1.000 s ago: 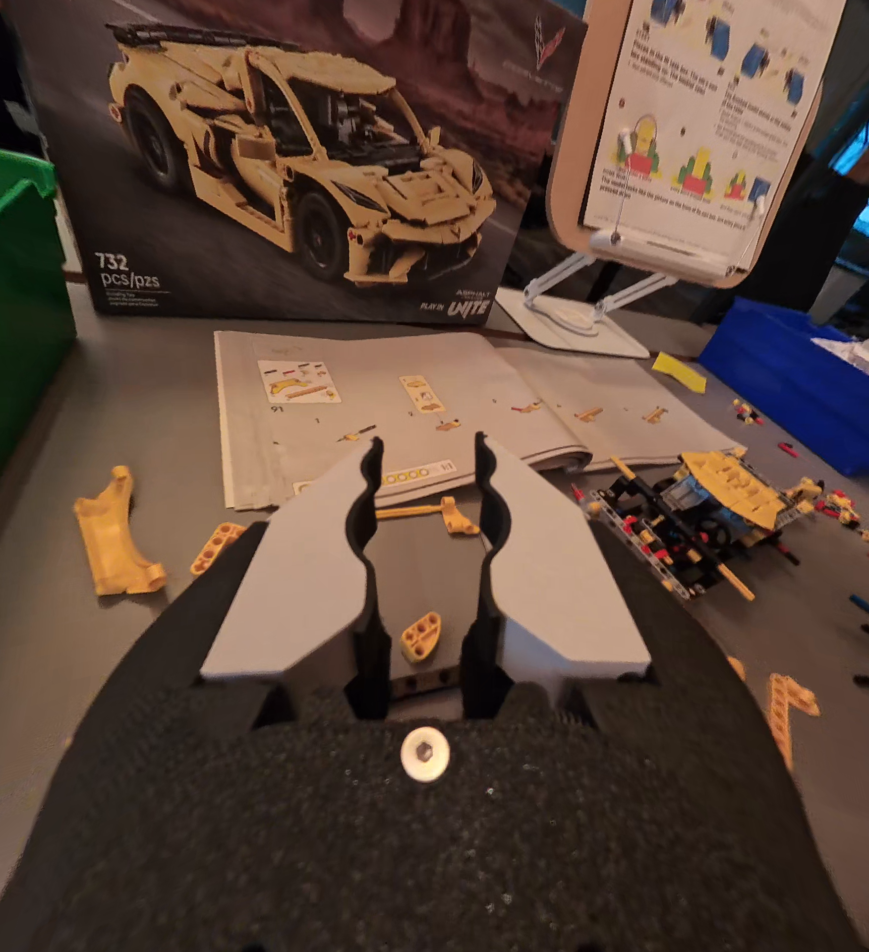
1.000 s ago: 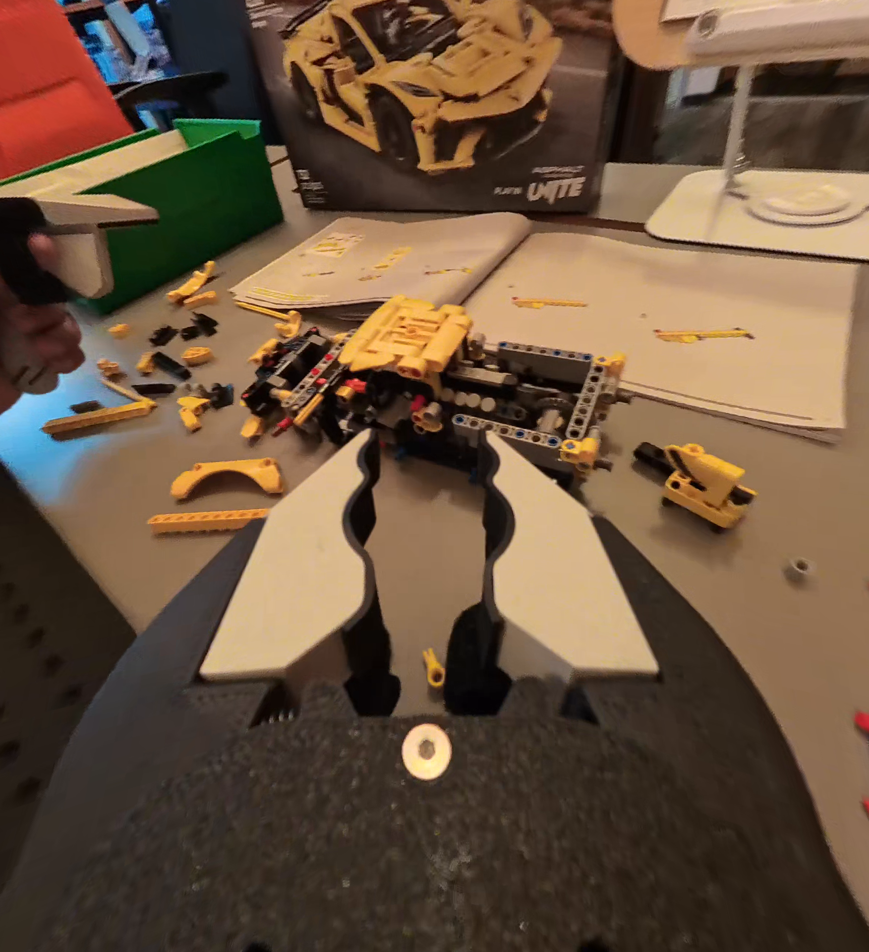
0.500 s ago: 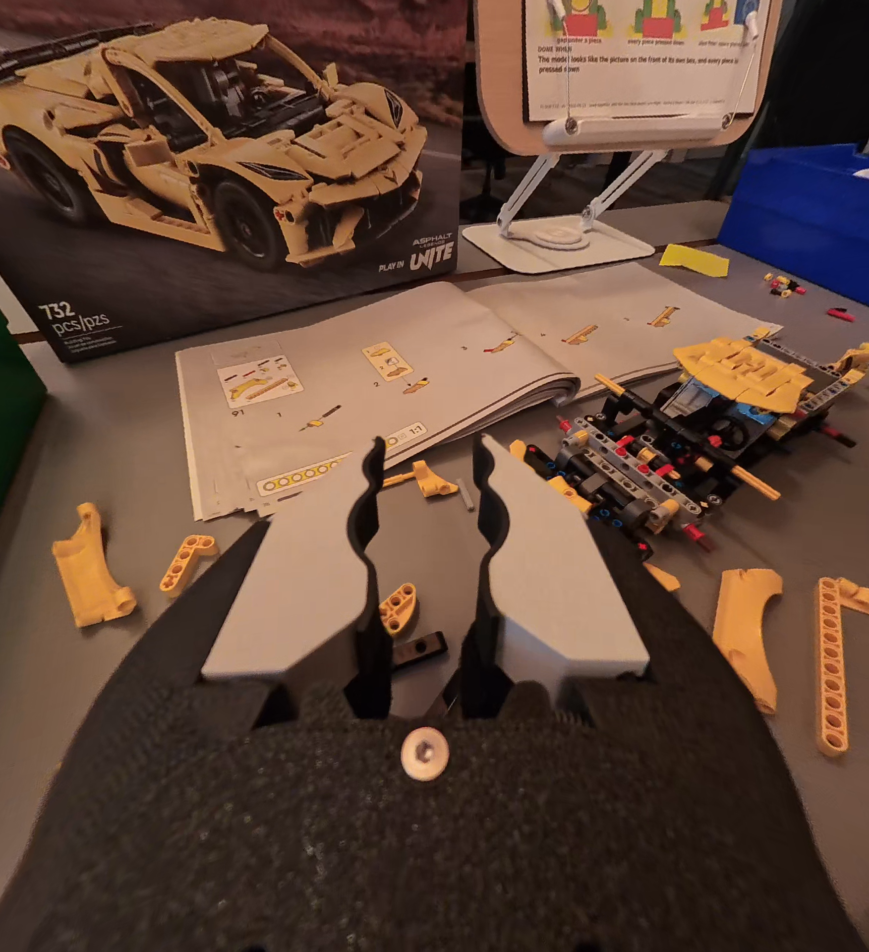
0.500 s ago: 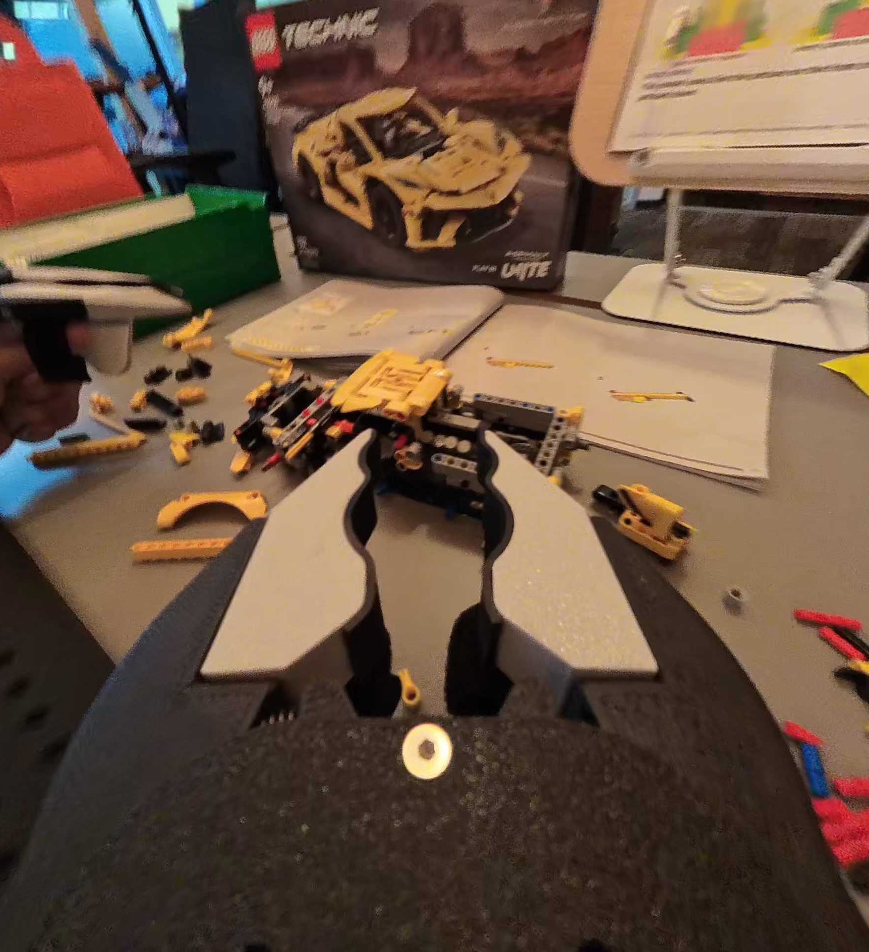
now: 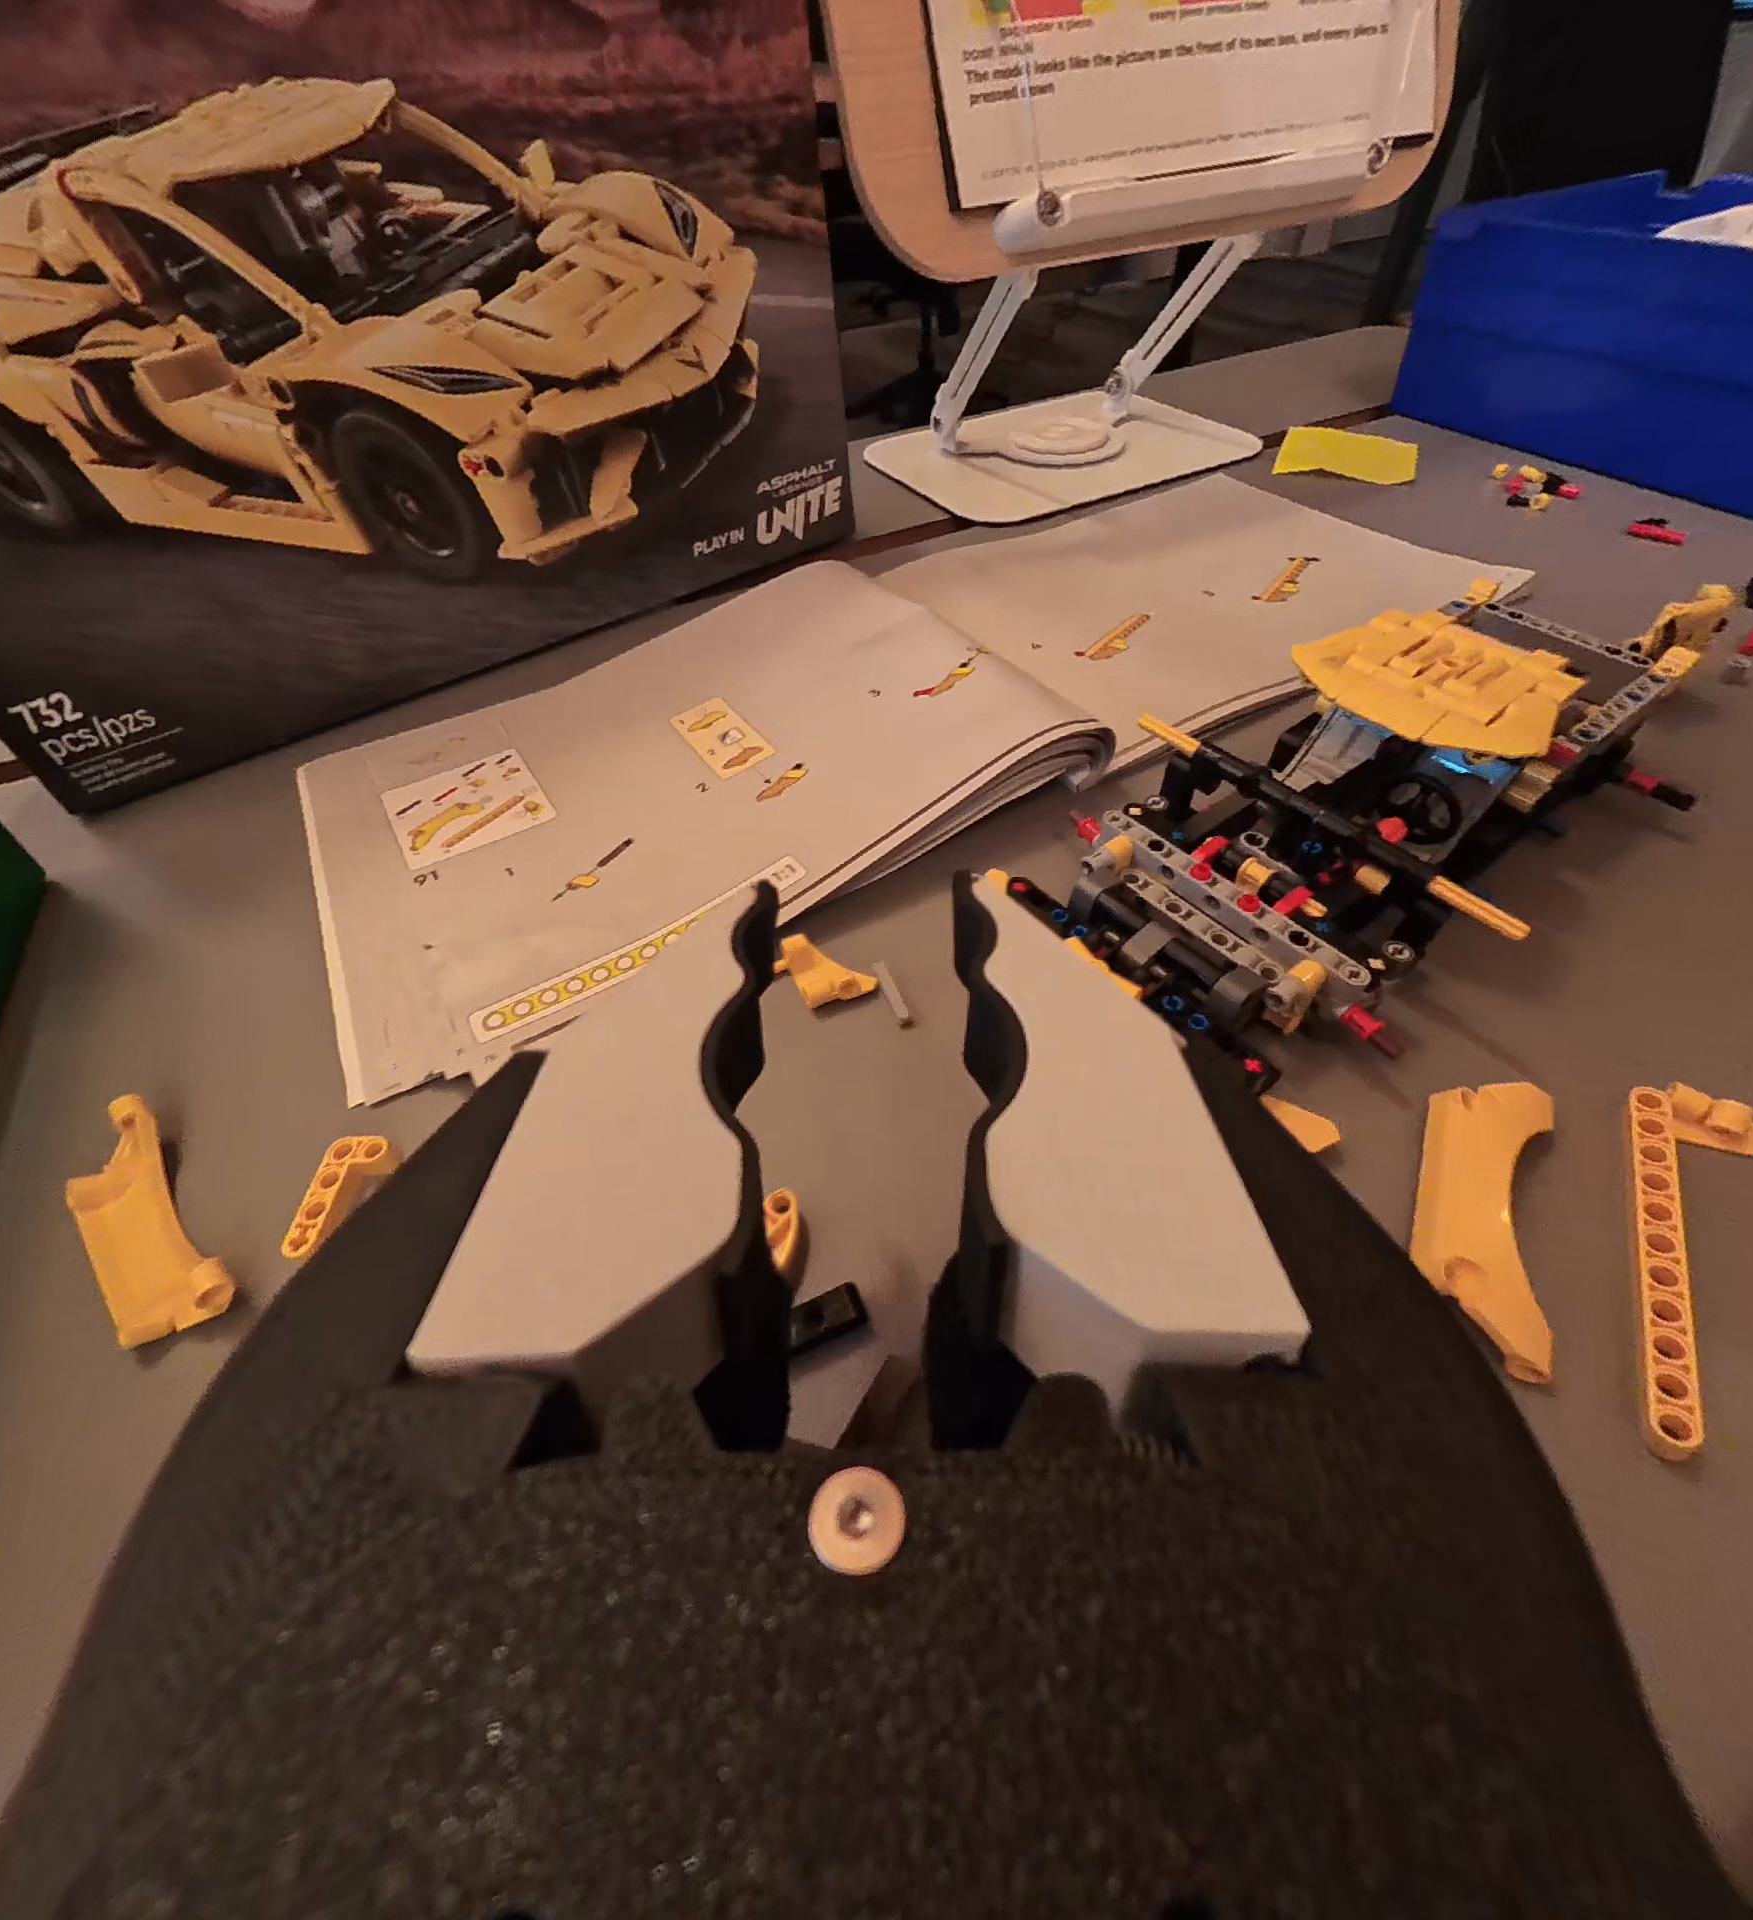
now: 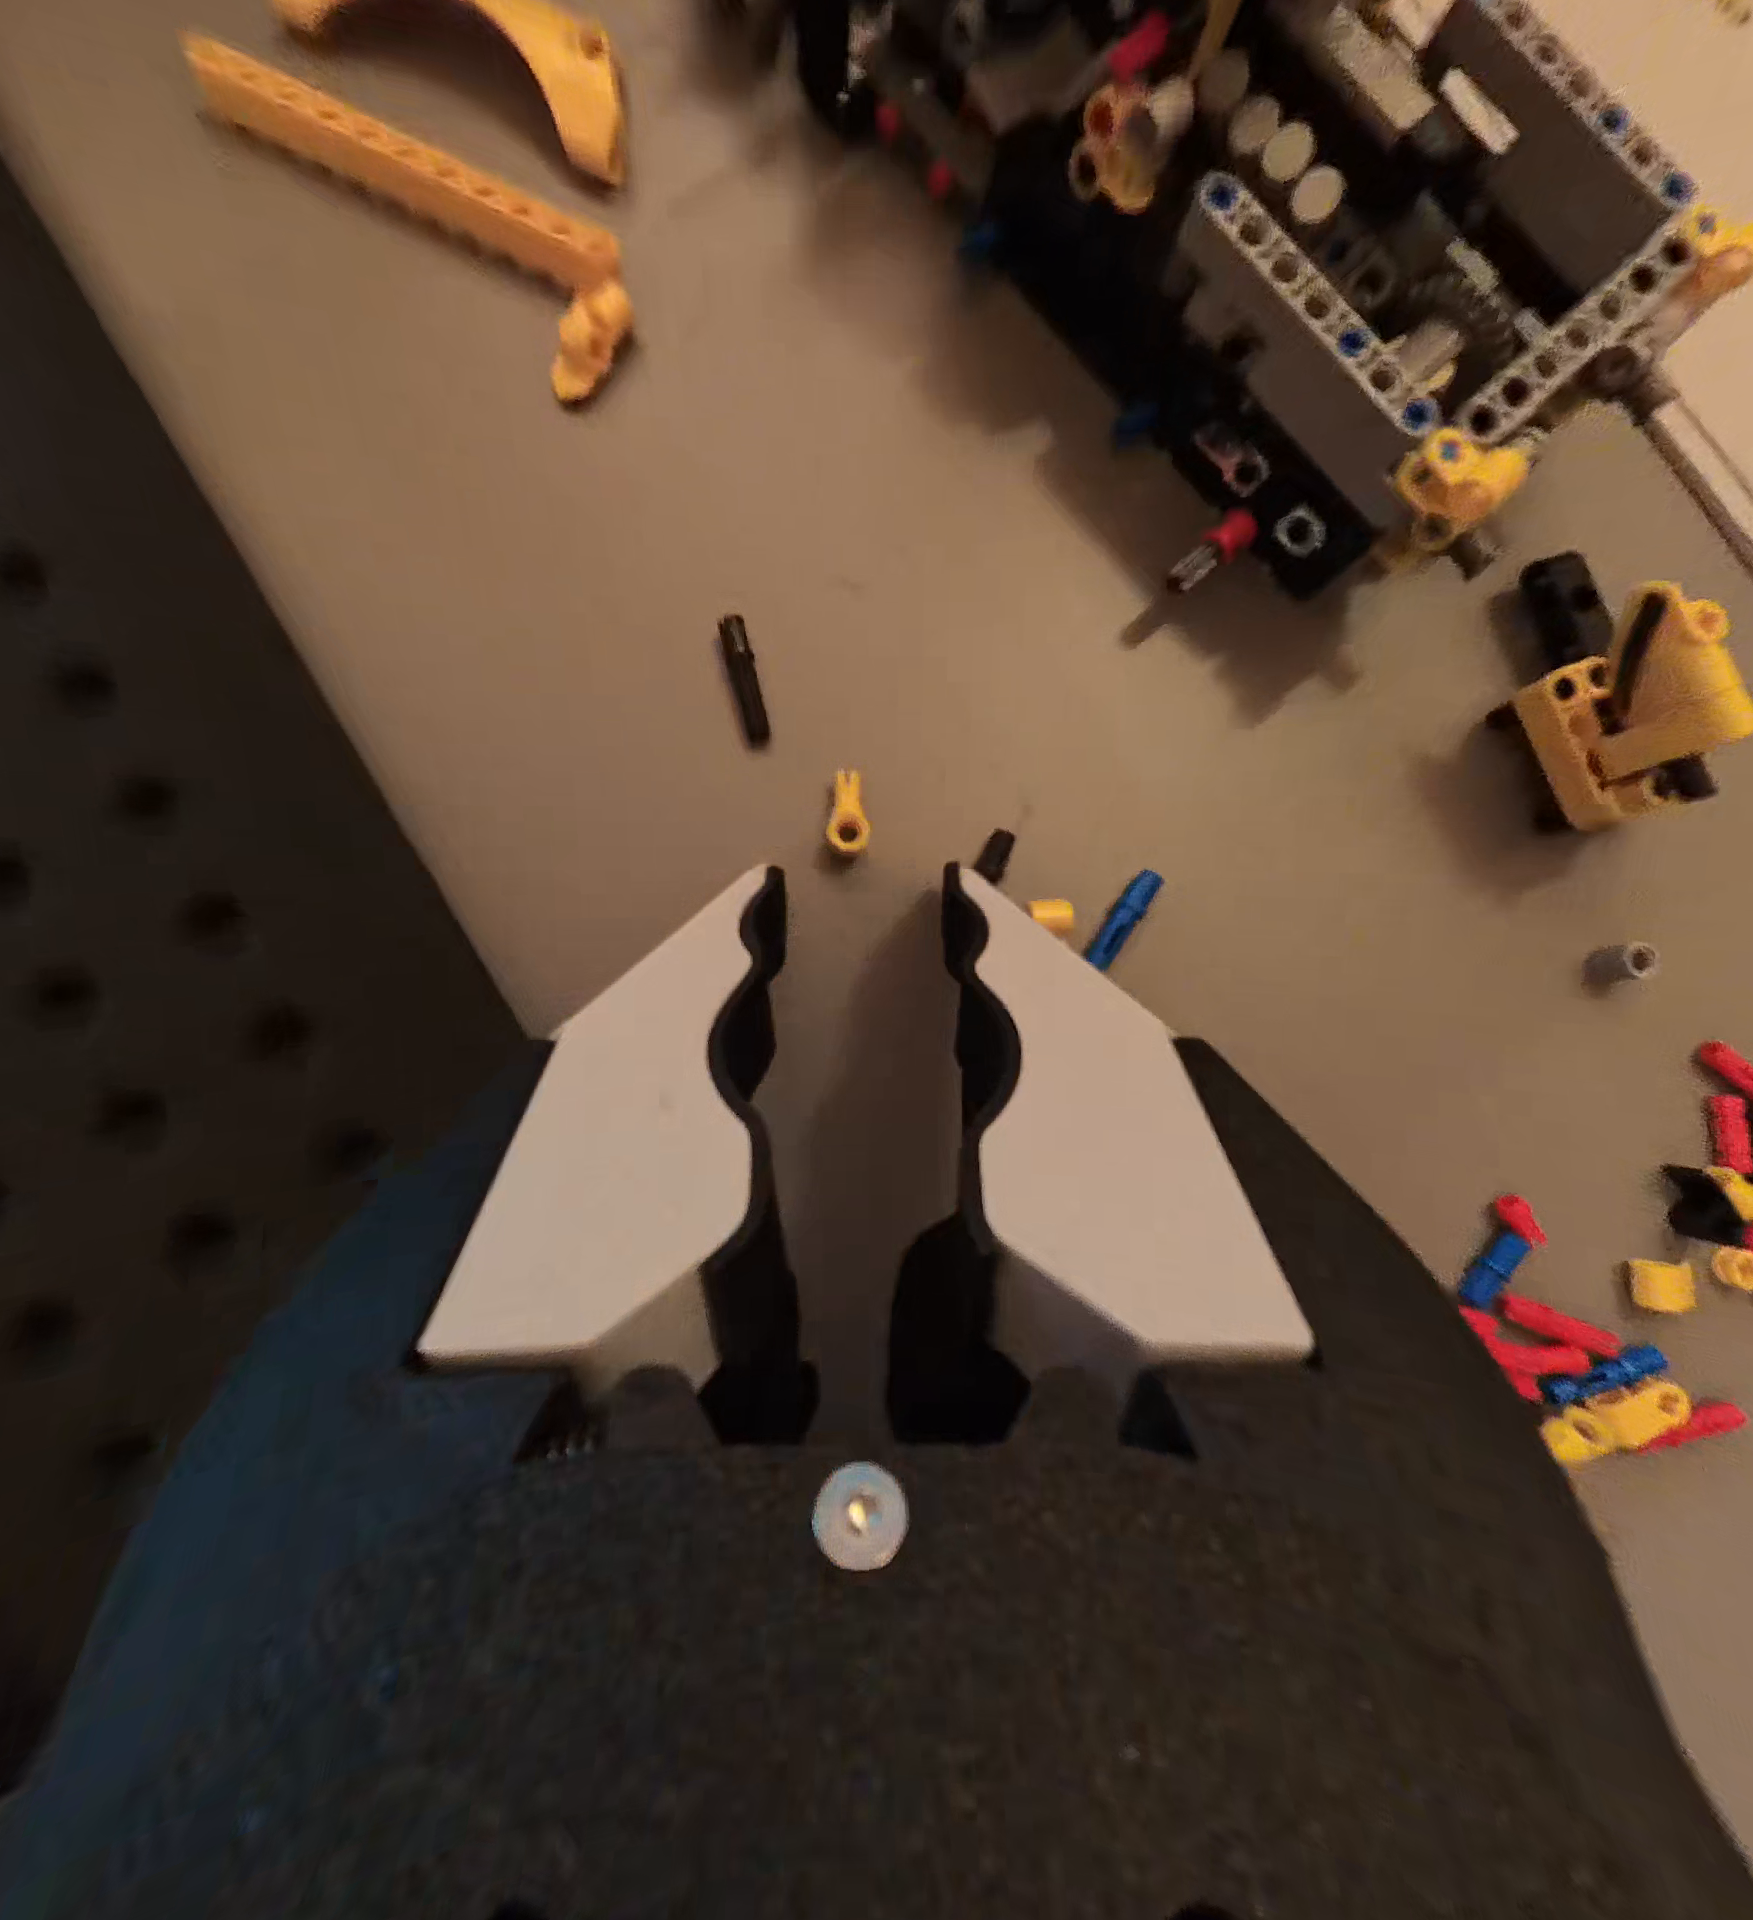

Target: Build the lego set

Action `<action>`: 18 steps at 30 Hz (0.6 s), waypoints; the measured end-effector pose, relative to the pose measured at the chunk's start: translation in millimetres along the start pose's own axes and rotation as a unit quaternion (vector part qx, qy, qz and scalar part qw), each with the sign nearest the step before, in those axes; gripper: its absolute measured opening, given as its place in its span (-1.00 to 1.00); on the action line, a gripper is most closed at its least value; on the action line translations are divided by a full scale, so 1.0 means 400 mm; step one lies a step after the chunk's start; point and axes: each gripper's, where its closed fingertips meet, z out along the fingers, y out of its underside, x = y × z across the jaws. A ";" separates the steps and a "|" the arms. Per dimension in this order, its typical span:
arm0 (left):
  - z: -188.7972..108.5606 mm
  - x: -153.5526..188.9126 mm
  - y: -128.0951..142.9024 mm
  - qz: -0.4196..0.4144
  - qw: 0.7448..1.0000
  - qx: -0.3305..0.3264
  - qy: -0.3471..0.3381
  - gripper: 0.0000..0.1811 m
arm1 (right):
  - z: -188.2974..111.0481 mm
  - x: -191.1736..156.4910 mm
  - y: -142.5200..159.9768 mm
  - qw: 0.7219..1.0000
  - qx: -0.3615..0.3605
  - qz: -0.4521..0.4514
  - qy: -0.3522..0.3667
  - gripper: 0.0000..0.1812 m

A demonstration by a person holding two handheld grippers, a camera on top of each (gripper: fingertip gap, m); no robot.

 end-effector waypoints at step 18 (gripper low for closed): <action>0.006 0.023 0.006 0.030 1.000 -0.007 0.007 -0.64 | -0.009 0.085 0.016 0.997 0.037 0.069 0.005 -0.86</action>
